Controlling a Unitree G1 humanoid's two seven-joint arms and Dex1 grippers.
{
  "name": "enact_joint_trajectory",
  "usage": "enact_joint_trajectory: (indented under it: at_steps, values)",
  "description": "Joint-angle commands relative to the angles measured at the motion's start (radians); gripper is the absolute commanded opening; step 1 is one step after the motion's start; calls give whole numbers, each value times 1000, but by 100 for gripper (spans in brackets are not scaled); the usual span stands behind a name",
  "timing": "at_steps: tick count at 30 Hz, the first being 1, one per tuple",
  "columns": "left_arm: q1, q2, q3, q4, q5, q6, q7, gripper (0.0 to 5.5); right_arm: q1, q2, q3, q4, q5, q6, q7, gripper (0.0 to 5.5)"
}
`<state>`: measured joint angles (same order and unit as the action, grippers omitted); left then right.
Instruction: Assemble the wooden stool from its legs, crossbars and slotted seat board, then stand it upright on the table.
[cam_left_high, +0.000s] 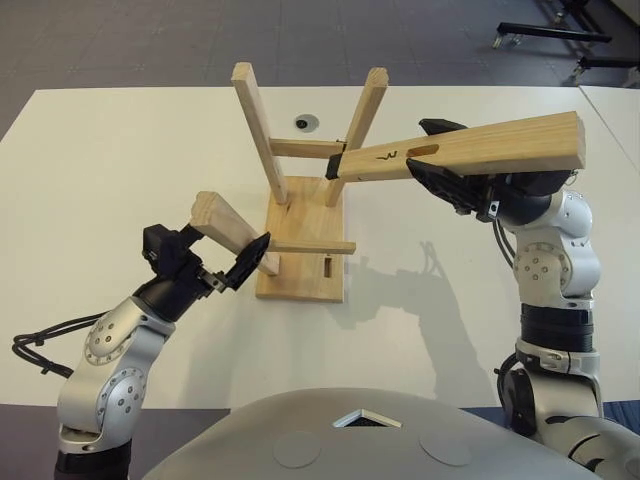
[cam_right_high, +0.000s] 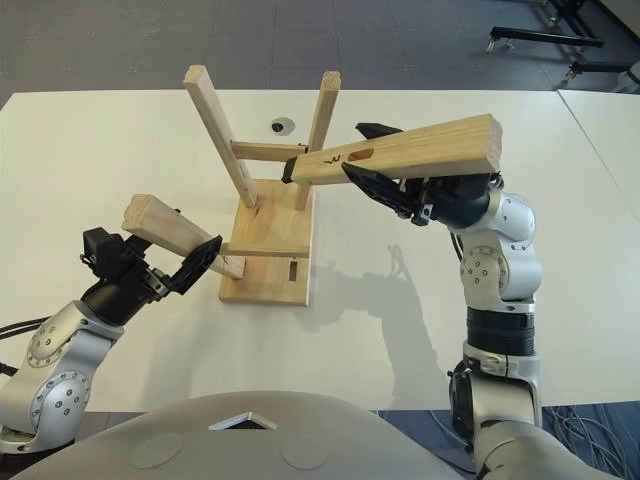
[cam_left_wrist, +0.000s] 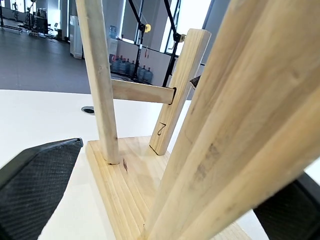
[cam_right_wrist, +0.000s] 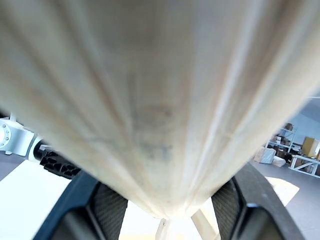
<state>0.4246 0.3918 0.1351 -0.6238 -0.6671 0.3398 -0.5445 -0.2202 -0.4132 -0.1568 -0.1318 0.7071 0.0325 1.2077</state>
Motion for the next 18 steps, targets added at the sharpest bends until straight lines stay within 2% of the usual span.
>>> enact_joint_trajectory:
  at_steps: [1, 8, 18]
  values:
    - [-10, 42, 28, -28, -35, 46, -1, 540, 85, -38, 10, 7, -7, -2, 69, 205]
    - [-18, 91, 56, -44, -79, 97, -11, 540, 339, -49, 74, -119, -42, -47, 129, 205]
    - [14, 58, 9, -61, -54, 82, 5, 540, 304, -62, 111, -10, -117, -142, 165, 205]
